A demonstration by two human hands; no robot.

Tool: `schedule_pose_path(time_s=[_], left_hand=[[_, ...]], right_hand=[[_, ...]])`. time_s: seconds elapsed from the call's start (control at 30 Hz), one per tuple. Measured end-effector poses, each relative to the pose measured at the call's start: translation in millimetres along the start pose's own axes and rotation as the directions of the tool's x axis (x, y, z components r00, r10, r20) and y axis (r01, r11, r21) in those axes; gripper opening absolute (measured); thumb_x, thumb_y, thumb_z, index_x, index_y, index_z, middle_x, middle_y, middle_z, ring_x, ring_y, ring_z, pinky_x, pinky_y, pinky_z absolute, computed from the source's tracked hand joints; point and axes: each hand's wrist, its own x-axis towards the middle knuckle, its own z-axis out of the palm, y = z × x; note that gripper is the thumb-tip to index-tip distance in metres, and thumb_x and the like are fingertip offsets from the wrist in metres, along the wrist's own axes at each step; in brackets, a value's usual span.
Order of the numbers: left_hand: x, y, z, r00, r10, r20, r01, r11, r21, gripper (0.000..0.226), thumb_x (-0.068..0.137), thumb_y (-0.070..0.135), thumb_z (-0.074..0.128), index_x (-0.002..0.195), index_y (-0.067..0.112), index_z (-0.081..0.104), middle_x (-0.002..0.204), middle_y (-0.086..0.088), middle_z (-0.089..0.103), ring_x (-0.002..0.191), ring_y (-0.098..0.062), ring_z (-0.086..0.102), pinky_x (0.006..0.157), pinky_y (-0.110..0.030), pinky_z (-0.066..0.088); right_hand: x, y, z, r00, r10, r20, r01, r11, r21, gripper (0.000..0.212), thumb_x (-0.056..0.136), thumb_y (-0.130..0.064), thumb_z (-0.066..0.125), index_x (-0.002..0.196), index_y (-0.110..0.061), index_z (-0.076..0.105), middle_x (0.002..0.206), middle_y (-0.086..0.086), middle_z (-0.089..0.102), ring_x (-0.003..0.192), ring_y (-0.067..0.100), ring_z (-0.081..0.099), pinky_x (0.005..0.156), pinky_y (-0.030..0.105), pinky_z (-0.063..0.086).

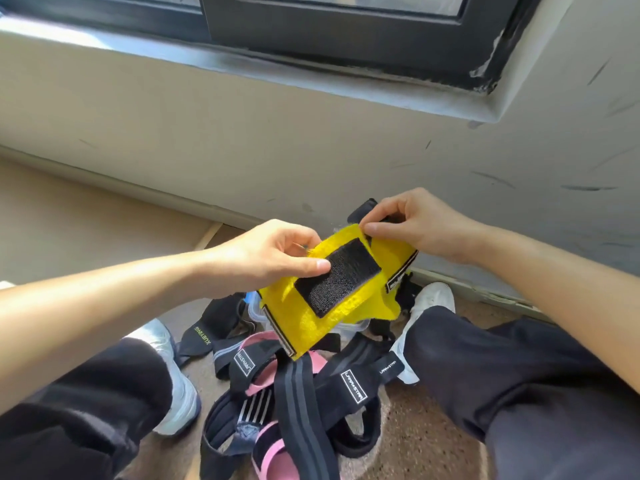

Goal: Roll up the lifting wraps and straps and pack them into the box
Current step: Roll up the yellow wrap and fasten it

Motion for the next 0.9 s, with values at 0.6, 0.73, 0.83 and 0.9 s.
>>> schedule_pose_path(time_s=[0.6,0.73,0.83,0.9], left_hand=[[27.8,-24.8,8.6,0.958,-0.175,-0.228,0.058,0.895,-0.442,0.02,0.098,0.013,0.067,0.118,0.013,0.066,0.116,-0.012,0.071,0.1,-0.034,0.073,0.093,-0.053,0.059],[29.4,-19.2,17.4,0.971,-0.148,-0.186,0.029,0.85,-0.526,0.022,0.099,0.011,0.064,0.12,0.011,0.065,0.112,-0.013,0.073,0.099,-0.033,0.075,0.081,-0.044,0.064],[31.5,-16.5,20.6,0.973,-0.141,-0.181,0.014,0.822,-0.569,0.022,0.1,0.01,0.062,0.122,0.01,0.064,0.11,-0.011,0.076,0.093,-0.026,0.077,0.07,-0.032,0.062],[33.0,-15.0,21.0,0.975,-0.134,-0.18,0.008,0.821,-0.57,0.024,0.1,0.01,0.061,0.124,0.01,0.063,0.114,-0.013,0.076,0.094,-0.025,0.077,0.07,-0.031,0.062]], right_hand=[[-9.3,-8.1,16.6,0.996,-0.091,0.001,0.083,0.91,0.405,0.033,0.094,0.006,0.064,0.118,-0.016,0.064,0.114,0.021,0.064,0.076,0.022,0.065,0.061,0.029,0.055],[-8.0,-8.5,27.6,0.985,-0.126,-0.121,0.16,0.929,0.333,0.04,0.094,0.009,0.063,0.124,-0.018,0.06,0.114,0.012,0.067,0.067,0.011,0.067,0.059,0.022,0.053],[-4.9,-6.4,30.4,0.974,-0.134,-0.18,0.182,0.941,0.285,0.042,0.094,0.01,0.063,0.12,-0.022,0.061,0.113,0.014,0.065,0.061,0.009,0.065,0.059,0.021,0.053],[-3.3,-5.3,31.0,0.968,-0.142,-0.207,0.193,0.947,0.258,0.043,0.094,0.01,0.063,0.118,-0.024,0.061,0.111,0.014,0.064,0.06,0.012,0.064,0.059,0.023,0.053]])
